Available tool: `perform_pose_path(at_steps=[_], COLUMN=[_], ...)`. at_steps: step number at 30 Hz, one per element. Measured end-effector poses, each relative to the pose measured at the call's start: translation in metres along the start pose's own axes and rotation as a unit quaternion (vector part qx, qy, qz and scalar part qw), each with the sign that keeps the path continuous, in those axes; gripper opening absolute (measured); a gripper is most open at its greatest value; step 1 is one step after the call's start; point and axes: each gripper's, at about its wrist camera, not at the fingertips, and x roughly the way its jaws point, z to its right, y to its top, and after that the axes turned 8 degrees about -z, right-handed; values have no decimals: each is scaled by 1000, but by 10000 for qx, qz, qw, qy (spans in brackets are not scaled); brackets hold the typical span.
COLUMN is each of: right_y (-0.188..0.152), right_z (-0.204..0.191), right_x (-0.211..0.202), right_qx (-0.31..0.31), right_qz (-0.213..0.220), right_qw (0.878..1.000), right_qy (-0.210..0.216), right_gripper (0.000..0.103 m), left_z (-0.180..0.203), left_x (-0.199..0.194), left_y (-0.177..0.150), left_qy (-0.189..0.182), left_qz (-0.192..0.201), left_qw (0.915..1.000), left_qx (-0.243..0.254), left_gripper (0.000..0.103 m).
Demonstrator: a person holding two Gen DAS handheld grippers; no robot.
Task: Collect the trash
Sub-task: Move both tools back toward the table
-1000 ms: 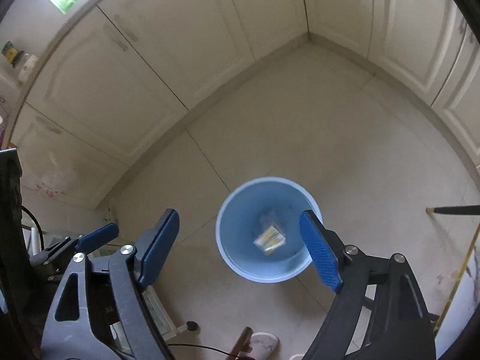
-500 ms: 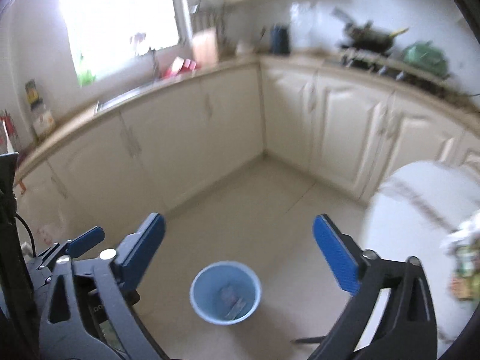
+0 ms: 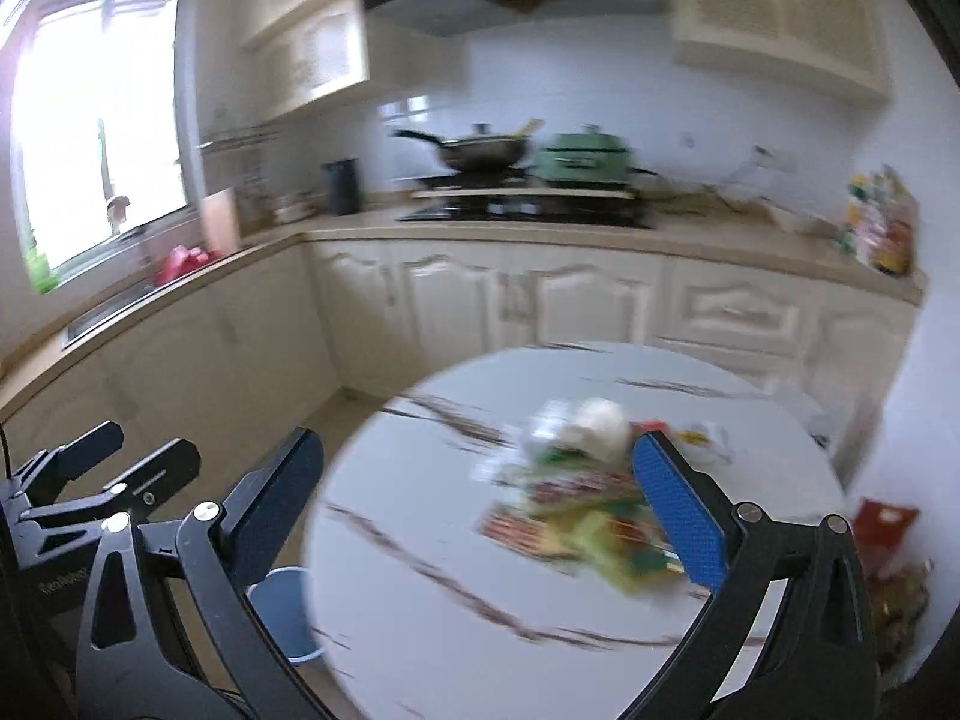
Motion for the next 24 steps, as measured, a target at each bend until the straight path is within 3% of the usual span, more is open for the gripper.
perform_pose_path(at_steps=[3, 9, 16, 24], right_y=[-7, -16, -16, -9], right_z=[45, 105, 139, 161], right_x=[-5, -3, 22, 73], right_qx=[220, 473, 560, 566], right_qz=[-66, -185, -368, -648], right_qw=[9995, 9978, 9965, 9951], right_qy=[-238, -420, -495, -495], right_gripper=[103, 103, 103, 103], left_z=[20, 47, 107, 129], left_x=[5, 52, 138, 235], left_y=[6, 51, 104, 127], left_qy=[-78, -17, -81, -218], left_qz=[-94, -271, -689, -1135], left_qw=[9995, 9980, 9942, 9877], left_qx=[287, 579, 816, 1052], left_gripper=[97, 97, 97, 97])
